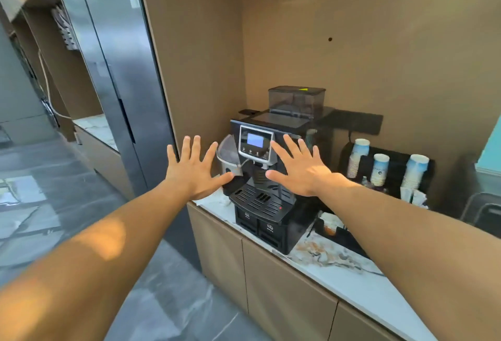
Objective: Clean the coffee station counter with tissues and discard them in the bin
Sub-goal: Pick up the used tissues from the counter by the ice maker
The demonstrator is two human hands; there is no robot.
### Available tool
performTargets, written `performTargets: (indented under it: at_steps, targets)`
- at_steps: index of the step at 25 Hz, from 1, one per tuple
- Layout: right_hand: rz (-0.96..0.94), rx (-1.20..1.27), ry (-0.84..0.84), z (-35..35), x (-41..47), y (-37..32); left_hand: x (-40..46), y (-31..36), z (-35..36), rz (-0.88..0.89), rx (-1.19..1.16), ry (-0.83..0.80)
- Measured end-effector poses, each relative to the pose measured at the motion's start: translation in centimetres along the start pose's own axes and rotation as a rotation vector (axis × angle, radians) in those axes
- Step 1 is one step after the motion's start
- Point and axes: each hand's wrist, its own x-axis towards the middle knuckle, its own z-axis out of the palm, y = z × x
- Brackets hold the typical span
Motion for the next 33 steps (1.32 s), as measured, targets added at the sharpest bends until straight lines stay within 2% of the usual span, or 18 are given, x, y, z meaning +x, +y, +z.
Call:
performTargets:
  at_steps: [6, 13, 19, 27, 33]
  targets:
    - [-0.086, 0.012, -0.057, 6.9, 4.9, -8.7, 0.8, -7.6, 6.0, -0.054, -0.036, -0.077]
    - [-0.147, 0.091, -0.209, 14.2, 12.3, -14.0, 3.2, -13.9, 14.3, -0.139, -0.066, -0.135]
    - [-0.155, 0.206, -0.320, 22.0, 19.8, -18.3, 9.2, -17.2, 20.8, -0.132, 0.023, -0.291]
    - [-0.037, 0.381, -0.511, 31.6, 26.9, -18.3, 16.3, -18.3, 29.9, -0.145, -0.016, -0.469]
    - [0.104, 0.312, -0.586, 38.3, 29.4, -16.4, 21.0, -17.5, 36.9, -0.059, -0.069, -0.617]
